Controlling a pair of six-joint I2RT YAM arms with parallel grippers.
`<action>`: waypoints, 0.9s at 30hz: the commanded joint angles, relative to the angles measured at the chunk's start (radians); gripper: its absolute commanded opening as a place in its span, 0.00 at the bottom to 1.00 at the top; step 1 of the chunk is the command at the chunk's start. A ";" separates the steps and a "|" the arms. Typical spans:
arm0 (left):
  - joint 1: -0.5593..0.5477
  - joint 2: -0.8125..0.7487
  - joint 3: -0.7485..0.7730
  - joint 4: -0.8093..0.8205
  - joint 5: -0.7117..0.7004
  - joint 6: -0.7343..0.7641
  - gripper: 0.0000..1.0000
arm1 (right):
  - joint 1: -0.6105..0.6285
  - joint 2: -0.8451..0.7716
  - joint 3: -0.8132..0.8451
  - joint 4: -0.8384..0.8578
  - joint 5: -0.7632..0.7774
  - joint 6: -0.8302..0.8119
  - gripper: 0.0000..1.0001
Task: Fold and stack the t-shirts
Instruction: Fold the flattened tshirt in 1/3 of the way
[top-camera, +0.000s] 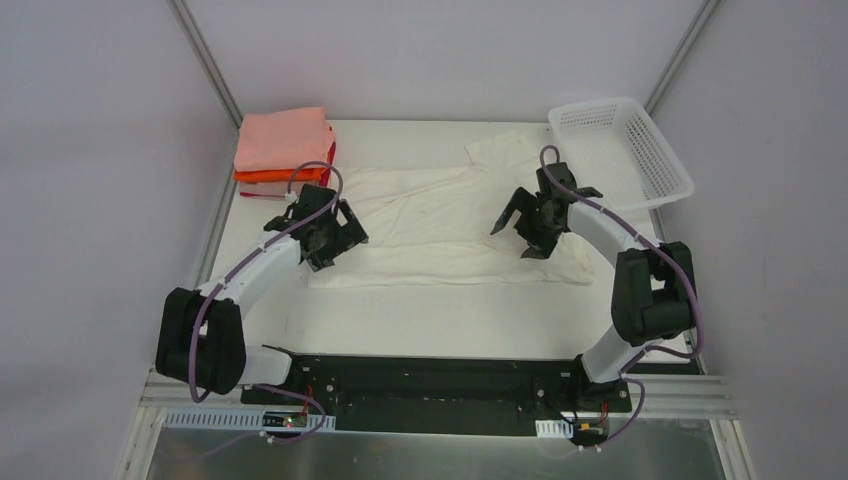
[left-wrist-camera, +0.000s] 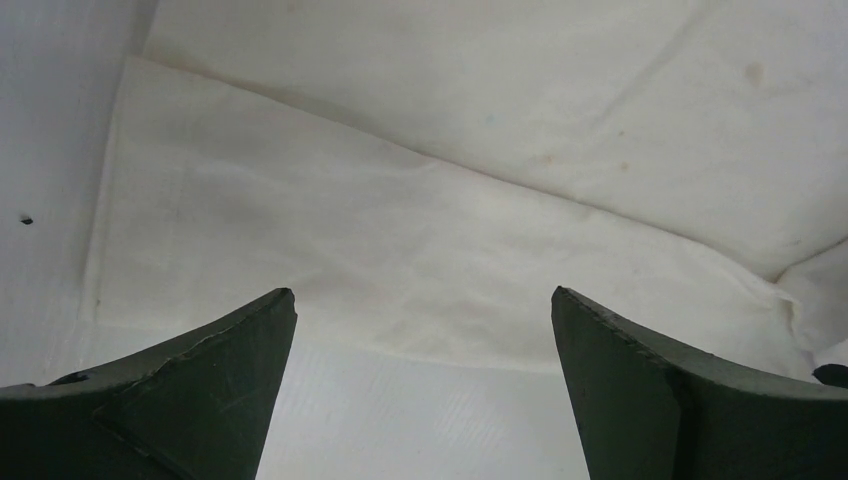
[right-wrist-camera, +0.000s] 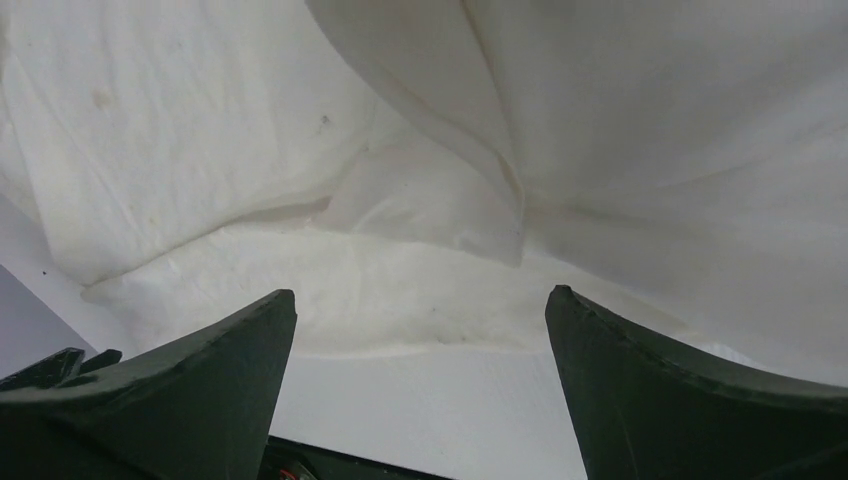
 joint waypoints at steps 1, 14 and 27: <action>0.002 0.060 -0.031 0.055 0.037 0.056 0.99 | 0.005 0.034 0.022 0.121 0.019 -0.037 1.00; 0.004 0.165 -0.060 0.068 -0.056 0.068 0.99 | 0.064 0.277 0.309 0.187 0.027 0.038 1.00; 0.005 0.027 -0.091 0.051 -0.057 0.081 0.99 | 0.066 0.301 0.526 -0.020 0.254 0.084 1.00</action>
